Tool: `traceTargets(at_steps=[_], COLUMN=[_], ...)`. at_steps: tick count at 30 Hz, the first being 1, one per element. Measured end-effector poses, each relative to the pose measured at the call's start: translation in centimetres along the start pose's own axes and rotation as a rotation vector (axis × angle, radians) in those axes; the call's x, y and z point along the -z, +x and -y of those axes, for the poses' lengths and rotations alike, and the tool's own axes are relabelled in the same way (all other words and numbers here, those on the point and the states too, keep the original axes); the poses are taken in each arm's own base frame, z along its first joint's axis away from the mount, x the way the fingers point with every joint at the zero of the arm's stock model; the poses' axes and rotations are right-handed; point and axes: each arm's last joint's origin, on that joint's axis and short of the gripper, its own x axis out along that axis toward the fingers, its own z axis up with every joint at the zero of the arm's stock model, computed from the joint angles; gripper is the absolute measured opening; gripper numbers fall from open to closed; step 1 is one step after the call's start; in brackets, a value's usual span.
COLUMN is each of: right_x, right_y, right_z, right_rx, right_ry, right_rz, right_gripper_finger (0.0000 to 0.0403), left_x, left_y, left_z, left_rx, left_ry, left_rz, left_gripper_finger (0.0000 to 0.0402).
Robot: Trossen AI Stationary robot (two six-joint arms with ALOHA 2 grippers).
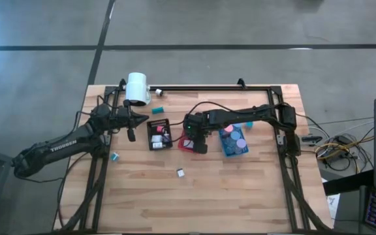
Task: Pick & Place Office items
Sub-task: Put the black digital clock into the red bin, then put the top black charger adapter into the black bin
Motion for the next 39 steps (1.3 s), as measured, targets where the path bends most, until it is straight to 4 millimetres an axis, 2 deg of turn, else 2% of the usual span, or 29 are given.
traceTargets(at_steps=[4,14,21,25,27,31,35,39], right_x=[0.0,0.0,0.0,-0.1,-0.3,-0.8,-1.1,-0.1], right_y=[0.0,0.0,0.0,-0.8,-1.9,-5.7,-11.0,-16.3], right_z=[-0.1,-0.1,-0.2,-0.1,-0.1,-0.4,-1.3,-2.8], right_rx=[-0.001,-0.001,-0.001,-0.001,0.000,0.001,-0.001,-0.085], right_ry=[-0.008,-0.004,-0.004,-0.004,-0.008,-0.021,-0.083,-0.194], right_rz=[0.000,0.001,0.004,0.021,0.053,0.183,0.373,0.645], right_gripper_finger=[0.0134,0.0210,0.0223,0.0223,0.0223,0.0218,0.0203,0.0182], left_x=[0.0,0.0,0.0,0.0,0.0,0.0,0.0,0.0], left_y=[0.0,0.0,0.0,0.0,0.0,0.0,0.0,0.0], left_z=[0.0,0.0,0.0,0.0,0.0,0.0,0.0,0.0], left_rx=[0.000,0.001,0.002,0.003,0.004,0.003,0.003,0.003], left_ry=[0.000,0.000,0.000,-0.001,-0.001,-0.001,-0.001,-0.001], left_rz=[0.000,0.000,0.000,-0.002,-0.003,-0.002,-0.003,-0.003], left_gripper_finger=[0.0019,0.0019,0.0019,0.0019,0.0019,0.0019,0.0019,0.0019])
